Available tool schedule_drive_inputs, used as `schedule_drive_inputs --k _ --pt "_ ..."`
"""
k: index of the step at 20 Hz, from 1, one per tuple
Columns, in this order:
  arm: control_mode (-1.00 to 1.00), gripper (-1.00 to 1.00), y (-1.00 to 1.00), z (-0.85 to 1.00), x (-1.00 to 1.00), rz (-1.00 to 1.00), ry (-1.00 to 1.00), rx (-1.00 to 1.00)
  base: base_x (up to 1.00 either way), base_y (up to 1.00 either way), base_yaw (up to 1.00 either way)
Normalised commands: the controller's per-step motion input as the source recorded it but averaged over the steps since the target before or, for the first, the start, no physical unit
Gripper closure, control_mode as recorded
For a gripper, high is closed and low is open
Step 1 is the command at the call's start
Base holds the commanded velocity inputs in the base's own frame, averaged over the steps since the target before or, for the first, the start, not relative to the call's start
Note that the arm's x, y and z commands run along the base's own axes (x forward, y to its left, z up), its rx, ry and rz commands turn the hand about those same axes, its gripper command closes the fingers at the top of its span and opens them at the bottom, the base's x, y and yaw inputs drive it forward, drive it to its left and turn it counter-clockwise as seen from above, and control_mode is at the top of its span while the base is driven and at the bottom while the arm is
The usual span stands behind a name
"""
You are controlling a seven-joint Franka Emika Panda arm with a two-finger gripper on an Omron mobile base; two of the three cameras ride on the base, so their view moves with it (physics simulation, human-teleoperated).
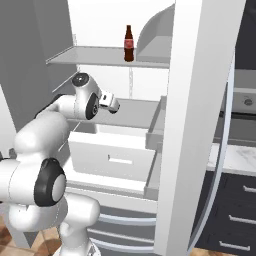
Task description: Pick eggplant from the fridge and place it on the plate on the counter.
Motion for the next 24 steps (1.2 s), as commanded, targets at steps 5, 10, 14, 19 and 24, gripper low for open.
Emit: schedule_drive_inputs --k 5,10,14,19,24 --pt "-1.0 -1.0 0.0 -0.09 0.29 0.0 -0.03 0.0 0.0 0.0 0.0" --pt "-1.0 -1.0 0.07 -0.06 0.37 0.0 -0.01 0.0 0.0 0.0 0.0" --pt "-1.0 -1.0 0.07 -0.25 0.29 0.0 -0.01 0.0 0.0 0.0 0.0" --pt "-1.0 -1.0 0.01 -0.11 0.38 0.0 0.02 0.0 0.0 0.0 0.0" --pt "-1.0 -1.0 0.0 -0.16 0.42 0.0 0.0 0.0 0.0 0.0 0.0"
